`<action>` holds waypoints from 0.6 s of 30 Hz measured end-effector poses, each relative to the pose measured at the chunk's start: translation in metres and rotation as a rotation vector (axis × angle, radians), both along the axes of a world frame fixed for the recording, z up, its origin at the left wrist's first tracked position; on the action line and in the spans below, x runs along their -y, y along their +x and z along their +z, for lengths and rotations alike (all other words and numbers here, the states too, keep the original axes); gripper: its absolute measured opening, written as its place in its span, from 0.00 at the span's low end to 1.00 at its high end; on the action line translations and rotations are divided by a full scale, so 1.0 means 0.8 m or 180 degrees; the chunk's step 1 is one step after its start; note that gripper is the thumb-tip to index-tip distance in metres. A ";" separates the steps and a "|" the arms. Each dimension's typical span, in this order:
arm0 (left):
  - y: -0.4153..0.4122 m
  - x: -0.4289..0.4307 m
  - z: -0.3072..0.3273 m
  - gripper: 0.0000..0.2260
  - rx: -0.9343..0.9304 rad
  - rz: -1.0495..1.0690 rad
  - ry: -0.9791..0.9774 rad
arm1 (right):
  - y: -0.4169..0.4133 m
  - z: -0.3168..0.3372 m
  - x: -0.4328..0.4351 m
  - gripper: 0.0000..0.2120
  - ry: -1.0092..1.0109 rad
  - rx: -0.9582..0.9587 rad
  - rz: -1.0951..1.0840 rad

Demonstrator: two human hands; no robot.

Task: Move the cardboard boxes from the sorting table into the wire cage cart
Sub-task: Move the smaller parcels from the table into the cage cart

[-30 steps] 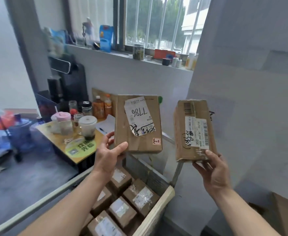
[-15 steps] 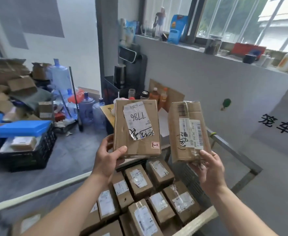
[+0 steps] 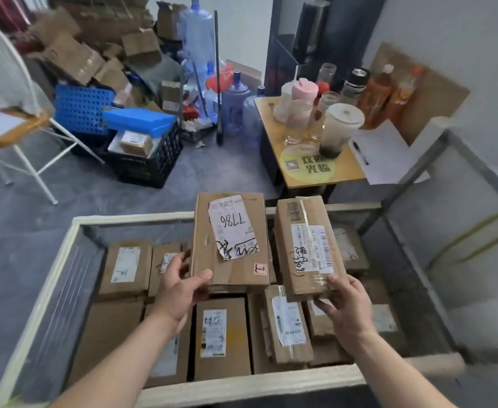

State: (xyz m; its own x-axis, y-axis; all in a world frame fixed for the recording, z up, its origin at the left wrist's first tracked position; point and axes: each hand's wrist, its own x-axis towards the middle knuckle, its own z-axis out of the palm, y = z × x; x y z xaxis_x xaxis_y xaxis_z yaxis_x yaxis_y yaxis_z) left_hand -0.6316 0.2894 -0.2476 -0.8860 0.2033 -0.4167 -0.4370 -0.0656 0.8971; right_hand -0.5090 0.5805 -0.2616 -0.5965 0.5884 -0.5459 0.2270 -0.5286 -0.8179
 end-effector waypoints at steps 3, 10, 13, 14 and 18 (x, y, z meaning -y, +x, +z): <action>0.016 0.026 -0.044 0.21 0.0209 0.0206 -0.0096 | 0.002 -0.039 0.020 0.14 -0.0110 0.0242 0.0238; 0.033 0.081 -0.134 0.29 0.0631 0.0139 -0.0370 | -0.005 -0.112 0.066 0.14 -0.0280 0.0656 0.0669; 0.042 0.098 -0.167 0.30 0.0774 0.0161 -0.0473 | -0.002 -0.142 0.079 0.15 -0.0398 0.0827 0.0748; 0.045 0.102 -0.176 0.30 0.0815 0.0169 -0.0499 | -0.001 -0.152 0.083 0.15 -0.0448 0.0867 0.0764; 0.051 0.115 -0.207 0.32 0.0993 0.0198 -0.0581 | 0.003 -0.183 0.097 0.14 -0.0549 0.1080 0.0842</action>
